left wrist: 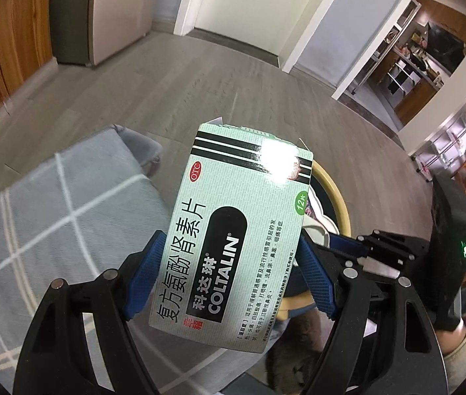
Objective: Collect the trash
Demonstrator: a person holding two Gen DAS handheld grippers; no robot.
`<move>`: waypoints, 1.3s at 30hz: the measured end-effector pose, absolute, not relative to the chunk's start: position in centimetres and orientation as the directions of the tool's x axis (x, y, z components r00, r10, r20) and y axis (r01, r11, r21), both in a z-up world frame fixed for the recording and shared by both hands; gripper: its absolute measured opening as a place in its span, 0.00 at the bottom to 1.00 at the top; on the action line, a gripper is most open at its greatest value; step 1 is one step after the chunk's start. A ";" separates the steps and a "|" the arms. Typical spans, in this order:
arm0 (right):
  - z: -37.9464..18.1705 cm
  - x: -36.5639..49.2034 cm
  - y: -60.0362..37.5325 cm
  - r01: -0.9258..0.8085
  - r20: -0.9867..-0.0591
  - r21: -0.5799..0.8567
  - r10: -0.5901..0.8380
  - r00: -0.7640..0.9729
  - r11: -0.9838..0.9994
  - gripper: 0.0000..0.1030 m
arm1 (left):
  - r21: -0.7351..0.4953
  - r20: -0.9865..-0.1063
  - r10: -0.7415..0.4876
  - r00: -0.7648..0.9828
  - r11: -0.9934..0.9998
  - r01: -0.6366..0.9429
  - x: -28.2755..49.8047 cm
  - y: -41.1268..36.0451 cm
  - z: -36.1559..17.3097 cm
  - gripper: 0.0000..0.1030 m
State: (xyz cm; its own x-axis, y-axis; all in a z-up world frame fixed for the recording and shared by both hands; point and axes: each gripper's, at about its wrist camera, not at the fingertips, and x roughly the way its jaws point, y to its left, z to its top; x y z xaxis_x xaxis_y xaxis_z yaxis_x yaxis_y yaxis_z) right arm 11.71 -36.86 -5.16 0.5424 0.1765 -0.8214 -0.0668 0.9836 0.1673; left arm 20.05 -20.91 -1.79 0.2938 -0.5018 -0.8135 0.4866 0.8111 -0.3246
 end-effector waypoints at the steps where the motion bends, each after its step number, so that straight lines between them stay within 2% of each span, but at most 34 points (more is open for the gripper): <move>1: -5.3 11.7 -36.9 -0.067 -0.825 0.161 0.172 0.539 0.985 0.18 | -0.339 -0.812 -0.509 0.285 0.809 0.479 20.3 -21.2 -2.1 0.75; 8: -6.4 11.3 -37.5 -0.049 -0.852 0.147 0.152 0.501 0.988 0.18 | -0.399 -0.808 -0.538 0.241 0.800 0.449 21.7 -24.1 -4.6 0.75; 10: -6.6 11.2 -37.8 -0.040 -0.857 0.148 0.149 0.494 0.988 0.21 | -0.411 -0.807 -0.545 0.229 0.795 0.446 21.9 -24.7 -5.0 0.75; 22: -6.3 11.1 -38.9 -0.001 -0.850 0.169 0.146 0.506 0.986 0.26 | -0.417 -0.808 -0.546 0.220 0.794 0.442 21.6 -24.3 -4.5 0.76; 24: -6.1 10.9 -39.1 0.011 -0.848 0.172 0.142 0.511 0.985 0.33 | -0.412 -0.806 -0.547 0.226 0.792 0.451 21.3 -24.0 -4.0 0.77; 25: -5.9 10.8 -39.2 0.017 -0.845 0.175 0.141 0.515 0.984 0.42 | -0.408 -0.805 -0.547 0.231 0.792 0.454 21.1 -24.0 -3.7 0.81; 27: -5.3 10.4 -39.6 0.037 -0.836 0.175 0.128 0.533 0.984 0.53 | -0.395 -0.799 -0.546 0.252 0.793 0.465 20.7 -23.7 -3.1 0.83; 32: -3.9 9.2 -40.2 0.070 -0.819 0.186 0.115 0.563 0.980 0.57 | -0.370 -0.794 -0.540 0.278 0.793 0.484 19.9 -23.0 -2.0 0.87; 33: -3.7 8.9 -40.4 0.077 -0.815 0.191 0.115 0.568 0.978 0.60 | -0.366 -0.792 -0.541 0.283 0.792 0.488 19.8 -22.9 -1.8 0.87; 34: -3.5 8.5 -40.5 0.084 -0.811 0.193 0.111 0.574 0.978 0.70 | -0.361 -0.790 -0.540 0.288 0.792 0.493 19.6 -22.7 -1.5 0.87; 38: -2.6 7.6 -40.6 0.097 -0.796 0.187 0.093 0.599 0.978 0.72 | -0.293 -0.783 -0.515 0.348 0.799 0.525 18.1 -22.0 -0.4 0.92; 39: -2.4 7.3 -40.6 0.102 -0.793 0.186 0.088 0.603 0.977 0.77 | -0.262 -0.778 -0.505 0.373 0.801 0.538 17.5 -21.8 -0.1 0.92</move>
State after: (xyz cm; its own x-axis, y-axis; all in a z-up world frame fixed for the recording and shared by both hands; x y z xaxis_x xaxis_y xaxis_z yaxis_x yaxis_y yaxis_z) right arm 7.27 -40.61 -2.44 0.6033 0.0879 -0.7926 0.1018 0.9773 0.1859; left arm 17.52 -21.79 -0.09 0.3733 -0.5049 -0.7783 0.5378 0.8013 -0.2619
